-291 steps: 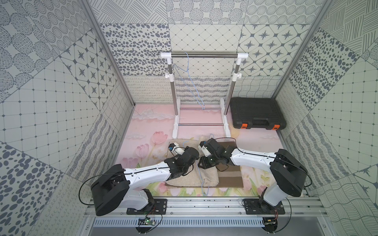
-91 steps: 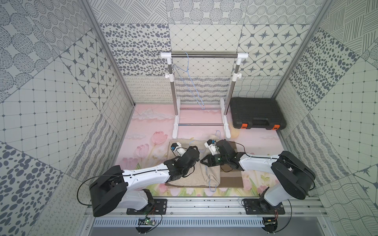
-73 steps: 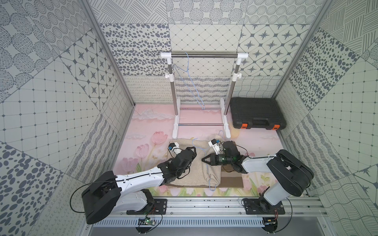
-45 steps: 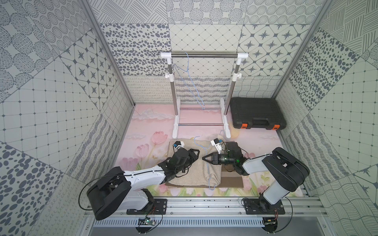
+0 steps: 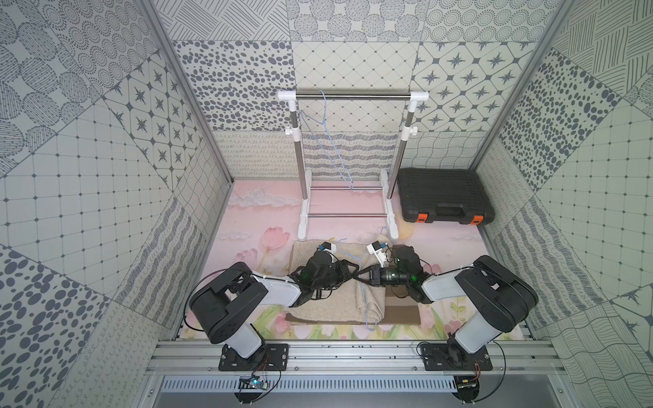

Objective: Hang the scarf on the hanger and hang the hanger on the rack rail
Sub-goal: Pick up the hanger at the center of the board.

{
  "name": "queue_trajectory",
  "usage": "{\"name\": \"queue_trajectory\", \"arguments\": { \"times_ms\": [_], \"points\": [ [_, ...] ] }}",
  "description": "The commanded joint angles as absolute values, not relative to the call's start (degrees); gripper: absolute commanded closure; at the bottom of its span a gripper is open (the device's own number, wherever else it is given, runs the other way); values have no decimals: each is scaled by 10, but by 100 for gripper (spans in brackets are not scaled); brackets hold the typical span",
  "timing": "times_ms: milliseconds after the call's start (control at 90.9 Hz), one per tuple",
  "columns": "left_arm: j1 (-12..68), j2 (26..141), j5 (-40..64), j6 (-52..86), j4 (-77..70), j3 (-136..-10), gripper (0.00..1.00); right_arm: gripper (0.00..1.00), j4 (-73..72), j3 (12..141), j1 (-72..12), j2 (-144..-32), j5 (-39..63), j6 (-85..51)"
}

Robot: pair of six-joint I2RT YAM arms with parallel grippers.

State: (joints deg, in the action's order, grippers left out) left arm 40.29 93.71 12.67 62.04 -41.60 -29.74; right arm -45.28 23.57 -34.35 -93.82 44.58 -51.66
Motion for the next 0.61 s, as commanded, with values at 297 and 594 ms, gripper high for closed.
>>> {"name": "queue_trajectory", "arguments": {
  "times_ms": [297,594],
  "points": [
    [378,809,291,558,-393,-240,50,100,-476,245,-329,-908,435,-523],
    [378,820,385,488,-277,-284,50,100,-486,230,-311,-889,441,-538]
  ]
}}
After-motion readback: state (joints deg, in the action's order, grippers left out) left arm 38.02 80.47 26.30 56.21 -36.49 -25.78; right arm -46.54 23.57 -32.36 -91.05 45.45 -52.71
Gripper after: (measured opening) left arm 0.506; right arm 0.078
